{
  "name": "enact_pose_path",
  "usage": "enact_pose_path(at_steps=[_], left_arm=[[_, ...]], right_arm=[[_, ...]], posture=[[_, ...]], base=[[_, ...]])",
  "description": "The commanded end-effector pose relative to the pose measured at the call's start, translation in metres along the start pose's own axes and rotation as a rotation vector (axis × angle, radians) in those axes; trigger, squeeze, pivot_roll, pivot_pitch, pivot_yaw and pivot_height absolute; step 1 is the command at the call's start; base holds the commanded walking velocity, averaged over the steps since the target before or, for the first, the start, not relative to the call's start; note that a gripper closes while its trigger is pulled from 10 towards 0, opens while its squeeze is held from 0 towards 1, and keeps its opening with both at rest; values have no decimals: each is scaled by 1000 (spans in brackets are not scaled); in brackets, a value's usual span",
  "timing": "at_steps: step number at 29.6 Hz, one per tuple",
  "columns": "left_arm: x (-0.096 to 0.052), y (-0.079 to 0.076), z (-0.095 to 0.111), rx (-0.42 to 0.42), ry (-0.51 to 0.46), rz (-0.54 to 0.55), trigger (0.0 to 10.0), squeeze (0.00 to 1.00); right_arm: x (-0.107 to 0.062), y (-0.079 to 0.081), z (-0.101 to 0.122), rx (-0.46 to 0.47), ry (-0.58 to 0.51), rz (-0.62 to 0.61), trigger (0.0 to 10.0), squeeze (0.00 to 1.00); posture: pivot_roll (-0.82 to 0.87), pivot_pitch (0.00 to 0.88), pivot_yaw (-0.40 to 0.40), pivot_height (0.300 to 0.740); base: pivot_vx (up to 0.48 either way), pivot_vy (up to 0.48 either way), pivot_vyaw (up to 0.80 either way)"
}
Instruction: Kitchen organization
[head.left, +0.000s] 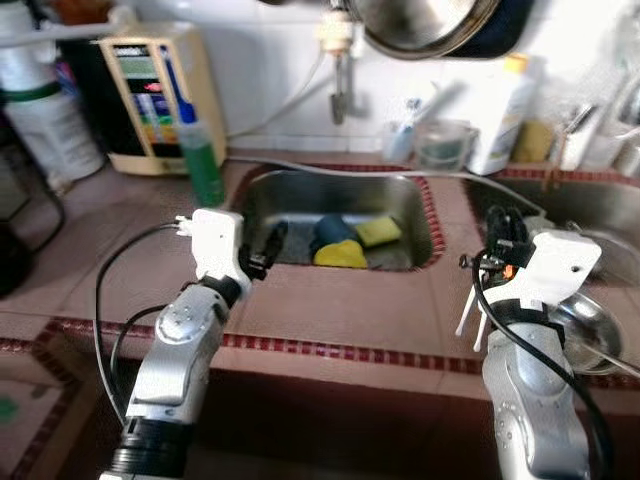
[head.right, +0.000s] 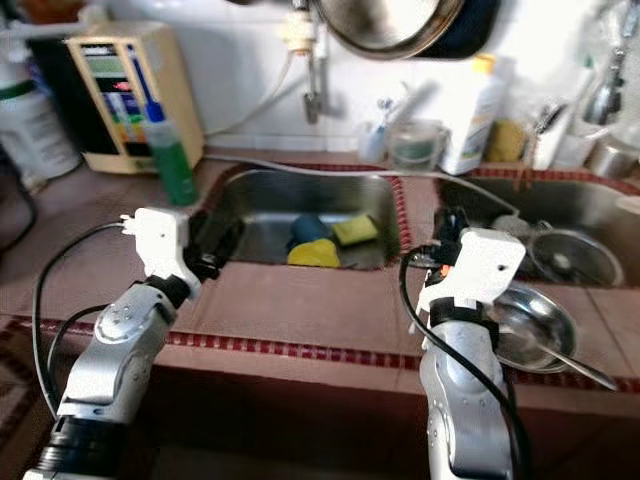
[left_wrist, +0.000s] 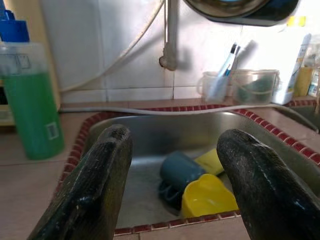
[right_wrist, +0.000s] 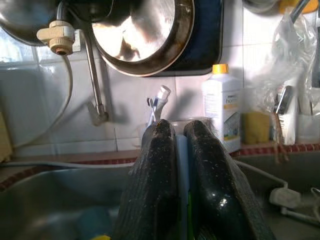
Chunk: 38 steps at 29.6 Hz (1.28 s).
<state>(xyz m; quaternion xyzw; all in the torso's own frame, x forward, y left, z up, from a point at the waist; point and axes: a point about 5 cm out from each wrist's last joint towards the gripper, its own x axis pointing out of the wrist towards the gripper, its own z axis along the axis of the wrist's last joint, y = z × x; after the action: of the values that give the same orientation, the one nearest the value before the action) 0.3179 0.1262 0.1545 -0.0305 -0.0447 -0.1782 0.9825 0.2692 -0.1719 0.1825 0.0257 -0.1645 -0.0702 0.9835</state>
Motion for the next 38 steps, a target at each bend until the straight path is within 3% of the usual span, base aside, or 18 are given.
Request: enact_pose_path(at_steps=[1, 24, 38], left_arm=[[1, -5, 1, 14, 3, -21, 10000, 0], [0, -7, 2, 41, 12, -67, 10000, 0], [-1, -8, 3, 46, 11, -83, 10000, 0]], right_arm=[[1, -3, 5, -9, -26, -8, 10000, 0], [0, 0, 2, -1, -17, -10, 10000, 0], [-1, 1, 2, 0, -15, -12, 10000, 0]], posture=[[-236, 0, 61, 740], [-232, 0, 70, 740], [-229, 7, 73, 740]], base=[[0, 0, 0], [0, 0, 0], [274, 0, 0]])
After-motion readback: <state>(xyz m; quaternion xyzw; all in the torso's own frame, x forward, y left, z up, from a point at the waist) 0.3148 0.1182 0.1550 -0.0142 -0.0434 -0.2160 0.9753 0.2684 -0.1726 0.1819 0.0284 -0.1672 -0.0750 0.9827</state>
